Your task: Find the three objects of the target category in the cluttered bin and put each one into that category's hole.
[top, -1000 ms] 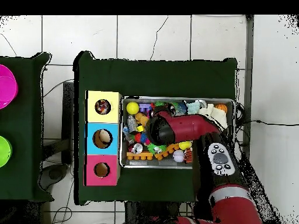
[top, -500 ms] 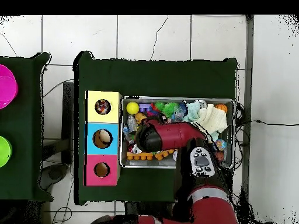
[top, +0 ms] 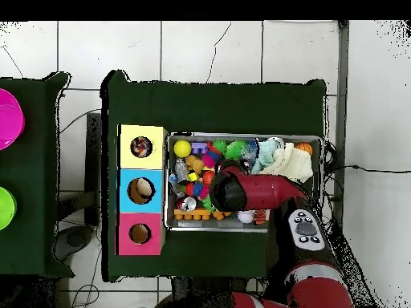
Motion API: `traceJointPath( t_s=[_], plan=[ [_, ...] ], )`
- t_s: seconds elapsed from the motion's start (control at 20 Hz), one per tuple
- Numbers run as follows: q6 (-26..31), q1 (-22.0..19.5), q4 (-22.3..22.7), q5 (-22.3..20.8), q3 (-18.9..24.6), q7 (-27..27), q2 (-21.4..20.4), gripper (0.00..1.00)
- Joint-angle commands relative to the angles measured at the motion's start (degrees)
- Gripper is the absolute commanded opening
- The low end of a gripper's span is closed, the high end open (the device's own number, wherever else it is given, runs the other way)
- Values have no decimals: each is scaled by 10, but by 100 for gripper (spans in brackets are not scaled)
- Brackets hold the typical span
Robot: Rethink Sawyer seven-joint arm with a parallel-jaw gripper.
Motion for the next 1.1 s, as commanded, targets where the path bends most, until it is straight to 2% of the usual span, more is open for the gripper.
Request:
traceJointPath(
  t_s=[0.05, 0.45, 0.75, 1.1],
  plan=[
    [-2, -46, 6, -21, -4, 51, 36, 100],
    [4, -53, -26, -29, -28, 37, 54, 100],
    [8, -63, -33, -34, -18, 24, 57, 100],
    [19, -50, -23, -20, -25, 41, 57, 100]
  ],
)
